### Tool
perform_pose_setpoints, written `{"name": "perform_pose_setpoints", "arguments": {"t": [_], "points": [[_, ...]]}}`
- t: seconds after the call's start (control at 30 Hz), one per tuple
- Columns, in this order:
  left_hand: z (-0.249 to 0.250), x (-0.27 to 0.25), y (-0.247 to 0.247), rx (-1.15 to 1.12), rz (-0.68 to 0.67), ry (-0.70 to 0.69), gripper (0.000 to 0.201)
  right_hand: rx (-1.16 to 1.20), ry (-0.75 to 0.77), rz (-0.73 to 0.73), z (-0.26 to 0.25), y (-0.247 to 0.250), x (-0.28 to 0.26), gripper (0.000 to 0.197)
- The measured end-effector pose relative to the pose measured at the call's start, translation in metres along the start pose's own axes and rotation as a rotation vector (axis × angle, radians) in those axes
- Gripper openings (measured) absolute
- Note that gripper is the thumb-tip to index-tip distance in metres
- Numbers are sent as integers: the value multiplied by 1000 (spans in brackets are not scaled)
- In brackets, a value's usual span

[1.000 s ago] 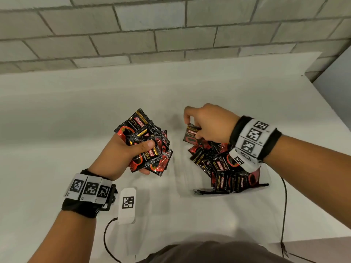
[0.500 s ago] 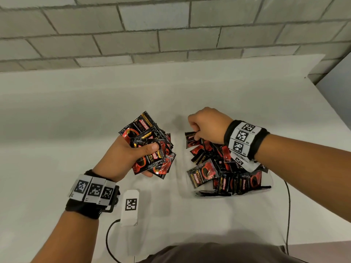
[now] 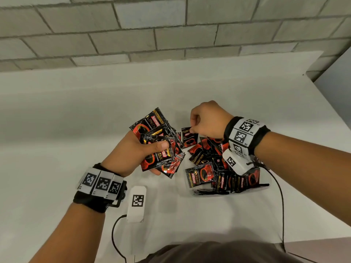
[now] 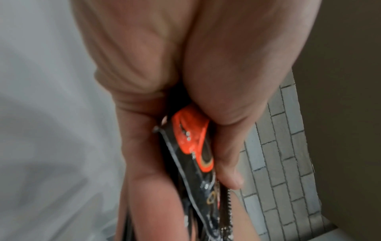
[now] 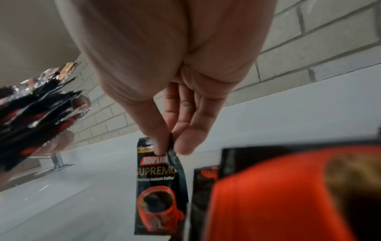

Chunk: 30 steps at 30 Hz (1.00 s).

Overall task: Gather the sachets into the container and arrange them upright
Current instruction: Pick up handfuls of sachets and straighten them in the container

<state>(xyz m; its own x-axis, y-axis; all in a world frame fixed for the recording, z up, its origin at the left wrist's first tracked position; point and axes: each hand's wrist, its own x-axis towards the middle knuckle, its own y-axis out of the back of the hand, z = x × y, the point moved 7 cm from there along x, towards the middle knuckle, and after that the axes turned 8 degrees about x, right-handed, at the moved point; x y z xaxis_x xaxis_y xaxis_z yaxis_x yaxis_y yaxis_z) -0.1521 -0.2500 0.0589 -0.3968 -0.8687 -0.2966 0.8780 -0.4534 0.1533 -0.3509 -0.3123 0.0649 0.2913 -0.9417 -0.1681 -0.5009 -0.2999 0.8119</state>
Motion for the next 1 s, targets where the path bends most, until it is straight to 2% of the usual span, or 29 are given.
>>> {"name": "perform_pose_setpoints", "arguments": {"t": [0.23, 0.4, 0.67, 0.77, 1.0], "points": [[-5, 9, -11, 46, -89, 37, 34, -9, 42, -50, 6, -6, -5, 9], [-9, 14, -19, 55, -122, 59, 34, -30, 20, -17, 24, 9, -12, 10], [-13, 20, -13, 47, -115, 91, 36, 86, 66, -4, 19, 5, -12, 15], [-13, 19, -14, 57, -121, 86, 38, 50, 62, -33, 14, -1, -10, 14], [3, 18, -10, 42, -96, 25, 37, -8, 5, 25, 21, 5, -9, 7]]}}
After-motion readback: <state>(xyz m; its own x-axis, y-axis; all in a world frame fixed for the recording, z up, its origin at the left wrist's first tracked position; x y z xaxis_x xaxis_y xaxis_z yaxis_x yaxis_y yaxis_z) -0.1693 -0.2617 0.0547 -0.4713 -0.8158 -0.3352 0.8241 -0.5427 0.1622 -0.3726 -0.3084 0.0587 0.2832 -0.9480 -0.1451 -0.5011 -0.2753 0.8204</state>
